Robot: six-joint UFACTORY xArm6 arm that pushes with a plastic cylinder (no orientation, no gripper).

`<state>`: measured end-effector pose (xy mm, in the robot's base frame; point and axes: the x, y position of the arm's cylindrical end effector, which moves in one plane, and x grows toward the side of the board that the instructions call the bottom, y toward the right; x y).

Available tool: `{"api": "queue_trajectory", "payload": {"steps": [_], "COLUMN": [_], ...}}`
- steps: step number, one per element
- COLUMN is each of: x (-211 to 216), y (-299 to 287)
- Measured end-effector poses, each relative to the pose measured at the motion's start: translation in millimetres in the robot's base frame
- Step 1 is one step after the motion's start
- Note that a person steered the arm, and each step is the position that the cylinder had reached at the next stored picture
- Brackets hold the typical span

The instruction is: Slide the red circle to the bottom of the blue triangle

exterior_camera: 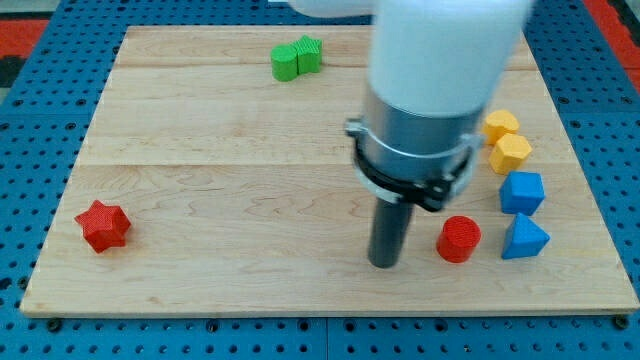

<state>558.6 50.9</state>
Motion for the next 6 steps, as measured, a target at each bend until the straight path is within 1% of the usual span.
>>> {"api": "queue_trajectory", "payload": {"steps": [1, 2, 4, 5, 6], "x": [-32, -31, 16, 29, 30], "y": [30, 56, 97, 102, 98]}}
